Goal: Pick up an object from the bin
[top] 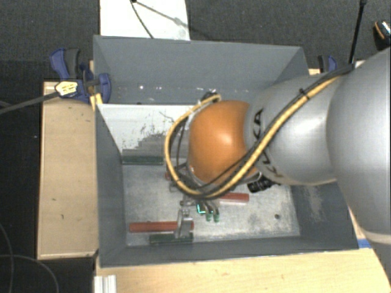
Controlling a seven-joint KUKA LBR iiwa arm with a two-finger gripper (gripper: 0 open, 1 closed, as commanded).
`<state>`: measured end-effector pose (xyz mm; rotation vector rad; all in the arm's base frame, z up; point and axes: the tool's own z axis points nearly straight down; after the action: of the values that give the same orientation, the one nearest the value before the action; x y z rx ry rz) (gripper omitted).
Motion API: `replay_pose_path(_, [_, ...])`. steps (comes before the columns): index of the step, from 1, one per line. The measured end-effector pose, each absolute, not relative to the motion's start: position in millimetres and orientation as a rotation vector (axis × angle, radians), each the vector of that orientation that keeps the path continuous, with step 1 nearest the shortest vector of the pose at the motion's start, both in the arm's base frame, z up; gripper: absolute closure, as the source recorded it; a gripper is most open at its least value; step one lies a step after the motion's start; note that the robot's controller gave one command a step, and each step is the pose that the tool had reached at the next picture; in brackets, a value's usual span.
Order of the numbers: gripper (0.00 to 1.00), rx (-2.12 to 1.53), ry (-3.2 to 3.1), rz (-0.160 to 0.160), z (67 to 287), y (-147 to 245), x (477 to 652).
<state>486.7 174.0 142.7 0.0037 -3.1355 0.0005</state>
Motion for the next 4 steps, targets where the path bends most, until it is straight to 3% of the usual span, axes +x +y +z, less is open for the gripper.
replay_pose_path(1, [0.0,0.048,-3.137,0.001,67.1,157.4,494.6])
replay_pose_path(2, [0.0,0.156,-3.147,-0.002,72.0,180.8,479.4])
replay_pose_path(3, [1.0,0.147,-3.141,-0.003,73.1,180.8,477.9])
replay_pose_path(4, [1.0,0.403,-3.122,-0.004,96.2,223.7,504.5])
